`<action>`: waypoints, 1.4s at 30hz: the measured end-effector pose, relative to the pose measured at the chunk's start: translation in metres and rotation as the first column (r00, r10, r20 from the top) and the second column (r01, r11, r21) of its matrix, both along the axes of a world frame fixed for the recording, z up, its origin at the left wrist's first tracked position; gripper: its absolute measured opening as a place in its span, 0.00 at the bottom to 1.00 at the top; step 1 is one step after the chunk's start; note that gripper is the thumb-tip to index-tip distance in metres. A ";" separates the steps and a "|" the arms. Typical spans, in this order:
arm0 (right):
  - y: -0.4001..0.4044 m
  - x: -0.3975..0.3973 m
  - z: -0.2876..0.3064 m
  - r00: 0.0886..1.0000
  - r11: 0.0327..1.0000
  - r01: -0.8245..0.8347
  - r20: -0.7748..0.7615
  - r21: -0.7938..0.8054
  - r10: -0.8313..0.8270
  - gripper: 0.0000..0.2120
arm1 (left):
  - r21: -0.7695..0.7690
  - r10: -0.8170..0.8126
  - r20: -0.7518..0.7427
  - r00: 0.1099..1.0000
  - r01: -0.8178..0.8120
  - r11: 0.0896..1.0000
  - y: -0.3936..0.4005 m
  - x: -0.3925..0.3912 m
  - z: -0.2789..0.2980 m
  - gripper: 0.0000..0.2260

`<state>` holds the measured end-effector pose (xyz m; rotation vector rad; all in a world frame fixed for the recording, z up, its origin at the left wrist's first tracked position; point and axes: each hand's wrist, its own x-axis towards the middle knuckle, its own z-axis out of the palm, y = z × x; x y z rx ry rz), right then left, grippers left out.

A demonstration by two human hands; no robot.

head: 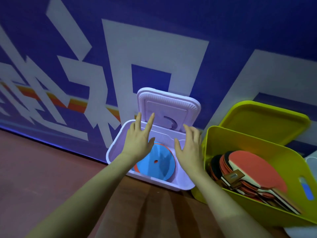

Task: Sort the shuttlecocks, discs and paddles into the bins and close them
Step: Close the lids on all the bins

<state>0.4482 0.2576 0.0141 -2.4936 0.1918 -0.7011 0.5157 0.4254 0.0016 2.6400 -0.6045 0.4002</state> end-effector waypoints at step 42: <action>-0.016 0.058 0.032 0.997 0.978 0.081 -0.006 0.193 -0.081 0.33 | -0.436 -0.029 -0.021 0.999 0.017 0.900 -0.023 0.078 0.033 0.44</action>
